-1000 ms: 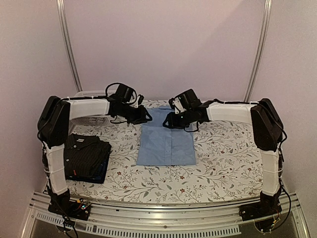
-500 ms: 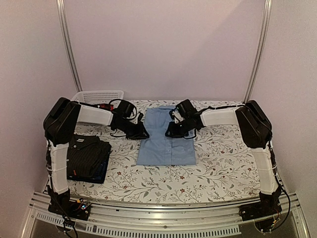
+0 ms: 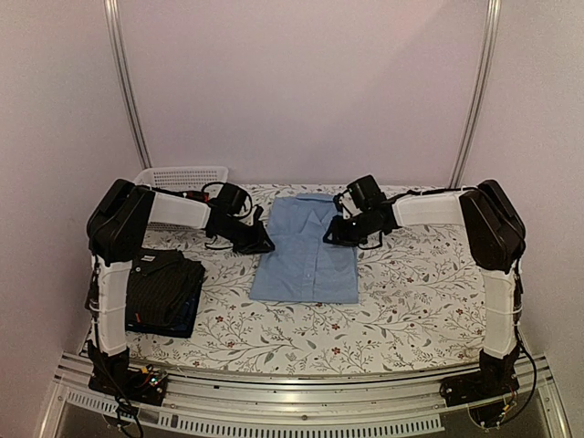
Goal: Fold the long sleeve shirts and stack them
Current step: Smooth out the 2/3-rectangle-folded shirt at the center of the board, then pick up the 2/3-rectangle-folded shirt from the center of the board.
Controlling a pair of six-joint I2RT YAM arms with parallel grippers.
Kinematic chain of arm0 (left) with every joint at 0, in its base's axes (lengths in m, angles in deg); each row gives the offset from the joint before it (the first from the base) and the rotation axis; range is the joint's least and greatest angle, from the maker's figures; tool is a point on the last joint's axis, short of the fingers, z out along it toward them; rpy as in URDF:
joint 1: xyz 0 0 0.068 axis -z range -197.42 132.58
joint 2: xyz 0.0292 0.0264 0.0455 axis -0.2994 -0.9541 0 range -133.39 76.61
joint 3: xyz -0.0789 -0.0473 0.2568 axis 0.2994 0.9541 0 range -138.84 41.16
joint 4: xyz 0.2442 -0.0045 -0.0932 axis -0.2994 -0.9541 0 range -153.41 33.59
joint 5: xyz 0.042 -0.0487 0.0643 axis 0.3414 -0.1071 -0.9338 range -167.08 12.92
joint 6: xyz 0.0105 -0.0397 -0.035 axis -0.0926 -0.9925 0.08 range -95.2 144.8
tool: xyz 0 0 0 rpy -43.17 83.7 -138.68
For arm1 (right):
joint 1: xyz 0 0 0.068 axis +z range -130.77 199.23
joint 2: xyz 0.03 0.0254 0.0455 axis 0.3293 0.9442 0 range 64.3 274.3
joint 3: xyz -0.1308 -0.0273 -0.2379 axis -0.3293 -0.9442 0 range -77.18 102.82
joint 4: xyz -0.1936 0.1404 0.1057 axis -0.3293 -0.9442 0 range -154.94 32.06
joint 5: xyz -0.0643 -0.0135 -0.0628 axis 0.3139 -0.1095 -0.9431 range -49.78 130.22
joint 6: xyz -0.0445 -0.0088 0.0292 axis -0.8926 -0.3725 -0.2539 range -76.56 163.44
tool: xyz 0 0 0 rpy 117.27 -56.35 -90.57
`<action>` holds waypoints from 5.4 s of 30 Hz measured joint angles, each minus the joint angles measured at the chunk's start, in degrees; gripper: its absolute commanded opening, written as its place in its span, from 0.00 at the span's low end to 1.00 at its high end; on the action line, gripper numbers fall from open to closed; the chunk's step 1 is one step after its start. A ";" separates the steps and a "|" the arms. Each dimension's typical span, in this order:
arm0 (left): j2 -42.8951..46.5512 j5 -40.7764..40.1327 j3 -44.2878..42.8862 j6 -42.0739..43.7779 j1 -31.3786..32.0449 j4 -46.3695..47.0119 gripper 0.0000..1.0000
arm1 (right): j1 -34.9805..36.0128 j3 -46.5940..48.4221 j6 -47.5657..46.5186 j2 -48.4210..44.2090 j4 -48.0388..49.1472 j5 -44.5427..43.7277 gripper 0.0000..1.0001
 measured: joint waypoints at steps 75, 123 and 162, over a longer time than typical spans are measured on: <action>26.95 -3.30 34.97 -7.65 9.57 2.56 0.30 | 9.60 -47.69 16.28 -31.67 10.69 -2.47 0.27; 32.48 -3.80 39.36 -4.33 9.97 -1.33 0.31 | 11.85 -46.80 19.47 -30.45 9.29 -6.10 0.00; 34.07 -6.05 38.49 -8.61 16.41 0.79 0.00 | 15.56 -53.20 19.19 -40.83 7.98 -8.15 0.00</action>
